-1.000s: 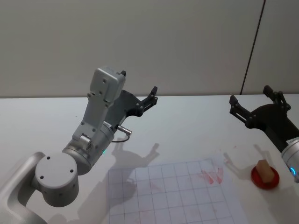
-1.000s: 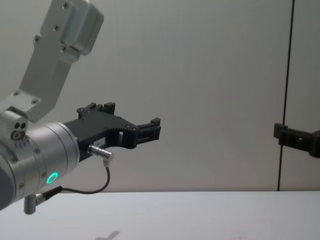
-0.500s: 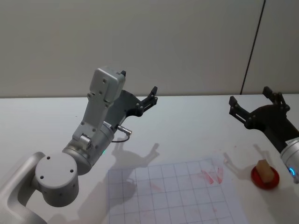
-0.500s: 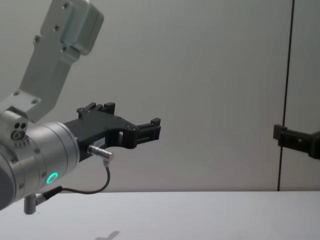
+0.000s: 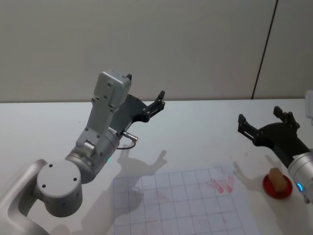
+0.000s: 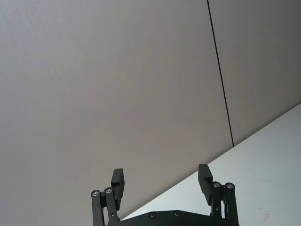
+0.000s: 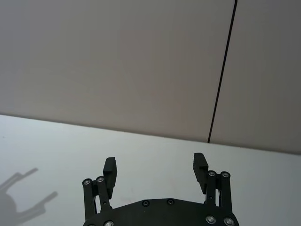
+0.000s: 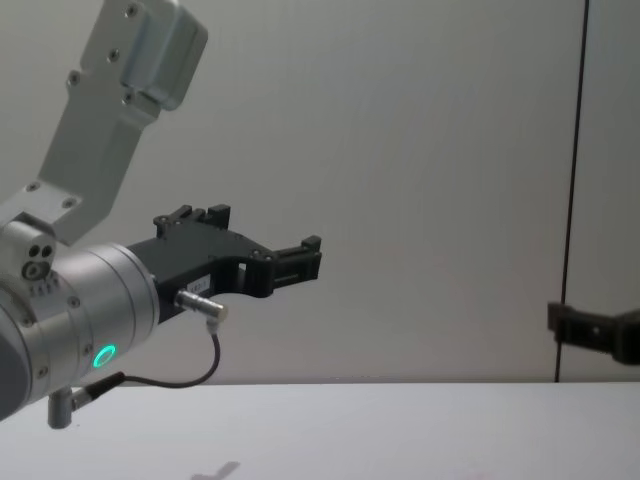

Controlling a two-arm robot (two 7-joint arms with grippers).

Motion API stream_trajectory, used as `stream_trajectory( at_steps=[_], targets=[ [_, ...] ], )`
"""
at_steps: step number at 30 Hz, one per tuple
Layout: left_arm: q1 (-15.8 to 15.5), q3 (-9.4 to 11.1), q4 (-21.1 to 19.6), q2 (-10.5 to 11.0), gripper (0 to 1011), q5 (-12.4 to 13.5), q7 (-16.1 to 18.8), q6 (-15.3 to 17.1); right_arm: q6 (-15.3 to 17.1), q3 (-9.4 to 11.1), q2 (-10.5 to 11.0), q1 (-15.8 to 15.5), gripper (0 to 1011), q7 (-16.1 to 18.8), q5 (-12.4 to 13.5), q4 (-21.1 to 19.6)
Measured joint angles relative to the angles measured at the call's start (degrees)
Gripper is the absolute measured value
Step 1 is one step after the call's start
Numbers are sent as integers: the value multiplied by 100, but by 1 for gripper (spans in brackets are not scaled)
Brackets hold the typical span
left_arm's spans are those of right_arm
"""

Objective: Use the one hand to pick up the stamp and affix it onto the A4 paper.

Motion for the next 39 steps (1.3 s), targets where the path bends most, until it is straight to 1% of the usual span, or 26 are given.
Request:
stream_trajectory(
  at_steps=[3, 4, 9, 11, 12, 13, 16, 19, 29, 39],
  targets=[
    [0, 0, 0, 0, 1001, 0, 0, 0, 326, -17, -33, -78, 1001, -217, -3, -120],
    [0, 0, 0, 0, 1001, 0, 0, 0, 326, -17, -33, -78, 1001, -217, -3, -120],
    [0, 0, 0, 0, 1001, 0, 0, 0, 848, -17, -59, -216, 1001, -594, 26, -309],
    [0, 0, 0, 0, 1001, 0, 0, 0, 964, -8, -59, -259, 1001, -672, 42, -363],
    [0, 0, 0, 0, 1001, 0, 0, 0, 1093, 3, -56, -297, 1001, -762, 60, -408],
    [0, 0, 0, 0, 1001, 0, 0, 0, 1093, 3, -56, -297, 1001, -762, 60, -408],
    [0, 0, 0, 0, 1001, 0, 0, 0, 1354, 37, -38, -392, 1000, -908, 108, -505],
    [0, 0, 0, 0, 1001, 0, 0, 0, 1526, 67, -16, -459, 1000, -988, 142, -563],
    [0, 0, 0, 0, 1001, 0, 0, 0, 1931, 141, 54, -617, 1001, -1016, 231, -612],
    [0, 0, 0, 0, 1001, 0, 0, 0, 2074, 201, 109, -730, 1001, -905, 273, -523]
  ],
)
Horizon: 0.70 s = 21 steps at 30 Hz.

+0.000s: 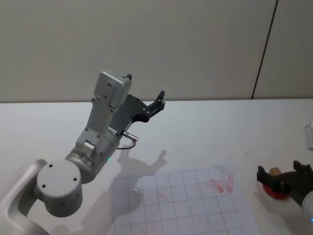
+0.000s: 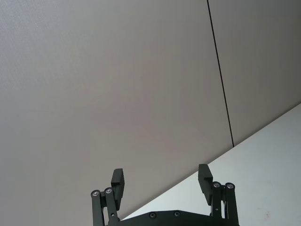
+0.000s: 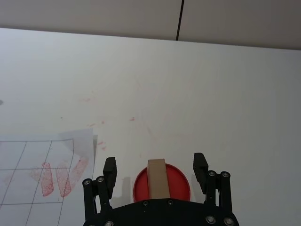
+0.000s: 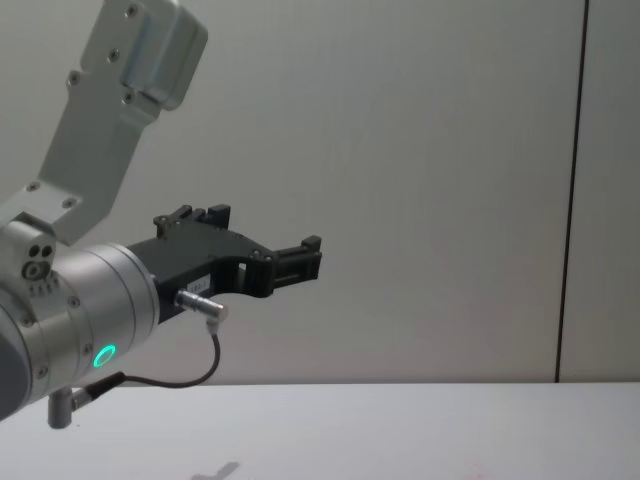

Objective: Use the one hand to pick up the stamp and affix it onto the A4 paper.

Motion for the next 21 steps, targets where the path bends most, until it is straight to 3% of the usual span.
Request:
stream_trajectory(
  at_steps=[4, 8, 21],
  targets=[
    [0, 0, 0, 0, 1001, 0, 0, 0, 35, 23, 16, -34, 997, 30, 8, 36],
    [0, 0, 0, 0, 1001, 0, 0, 0, 53, 55, 37, -60, 925, 63, 15, 75],
    [0, 0, 0, 0, 1001, 0, 0, 0, -82, 128, 86, -102, 535, 287, -46, 182]
  ],
)
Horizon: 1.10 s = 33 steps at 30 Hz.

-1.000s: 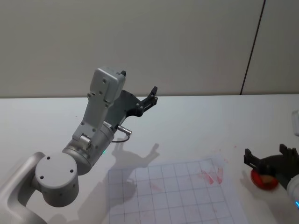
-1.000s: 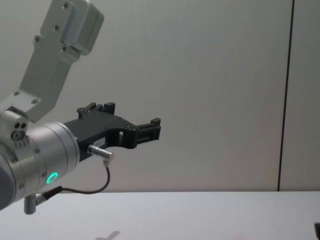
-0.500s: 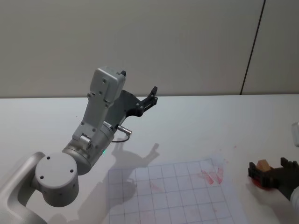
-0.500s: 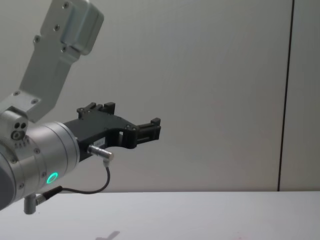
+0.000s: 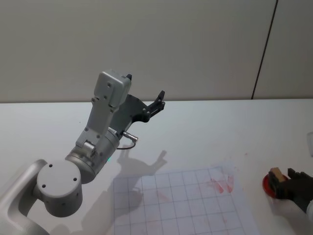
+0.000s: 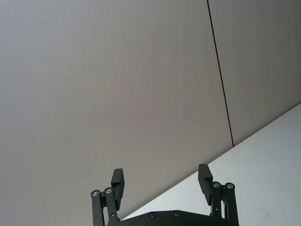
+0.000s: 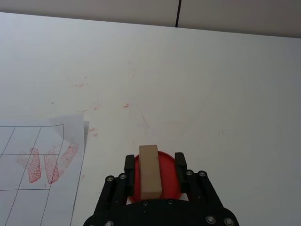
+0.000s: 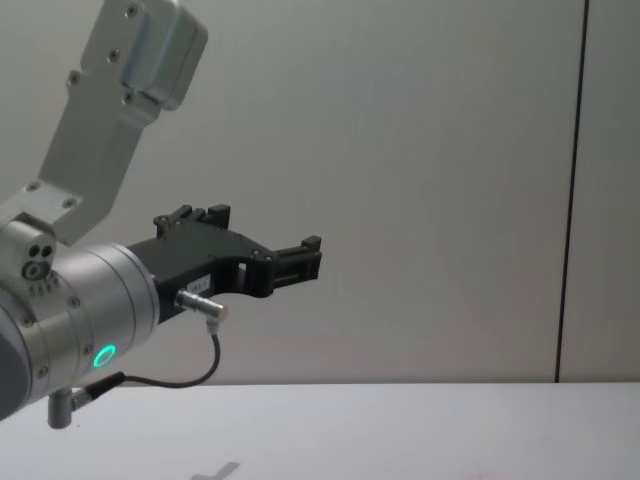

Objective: Use the one hand to pick up the stamp and affix it onto the A4 paper.

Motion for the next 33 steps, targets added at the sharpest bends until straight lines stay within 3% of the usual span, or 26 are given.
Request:
stream_trajectory(
  at_steps=[1, 3, 8, 12, 33],
  targets=[
    [0, 0, 0, 0, 1001, 0, 0, 0, -9, 3, 1, -1, 535, 13, -3, 7],
    [0, 0, 0, 0, 1001, 0, 0, 0, -38, 7, 3, -5, 424, 55, -14, 20],
    [0, 0, 0, 0, 1001, 0, 0, 0, -67, 17, 0, -7, 281, 133, -30, 56],
    [0, 0, 0, 0, 1001, 0, 0, 0, -68, 23, -11, -8, 213, 172, -43, 85],
    [0, 0, 0, 0, 1001, 0, 0, 0, -10, 52, -79, 2, 213, 256, -169, 194]
  ],
)
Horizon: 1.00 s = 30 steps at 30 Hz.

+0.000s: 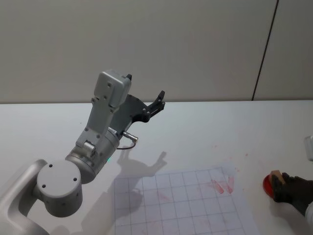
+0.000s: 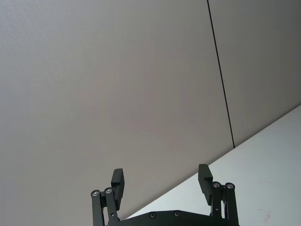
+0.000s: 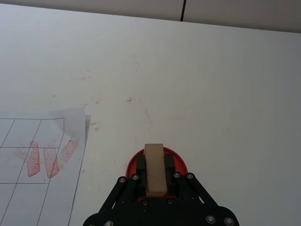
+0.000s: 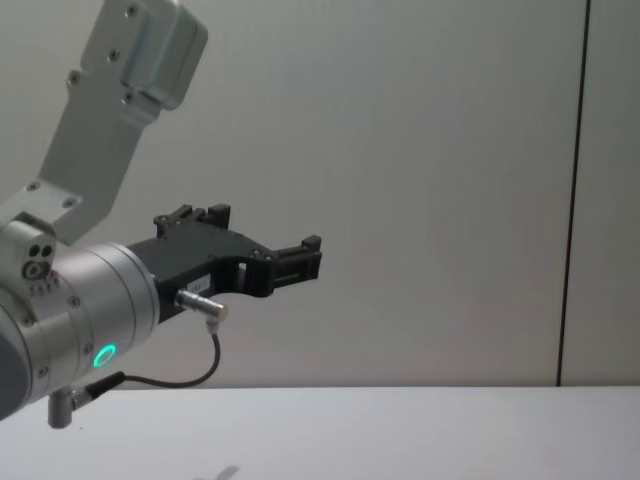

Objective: Use the one hand to pick up the stamp and affix it onto the A4 paper.

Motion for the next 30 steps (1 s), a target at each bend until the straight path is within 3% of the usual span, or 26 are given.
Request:
stream_trajectory(
  at_steps=[9, 18, 30],
  targets=[
    [0, 0, 0, 0, 1001, 0, 0, 0, -160, 21, -14, 34, 213, 62, -119, -212],
    [0, 0, 0, 0, 1001, 0, 0, 0, -231, -11, -60, 195, 213, 359, -241, -530],
    [0, 0, 0, 0, 1001, 0, 0, 0, 142, -238, -251, 539, 213, 1051, -427, -504]
  ],
)
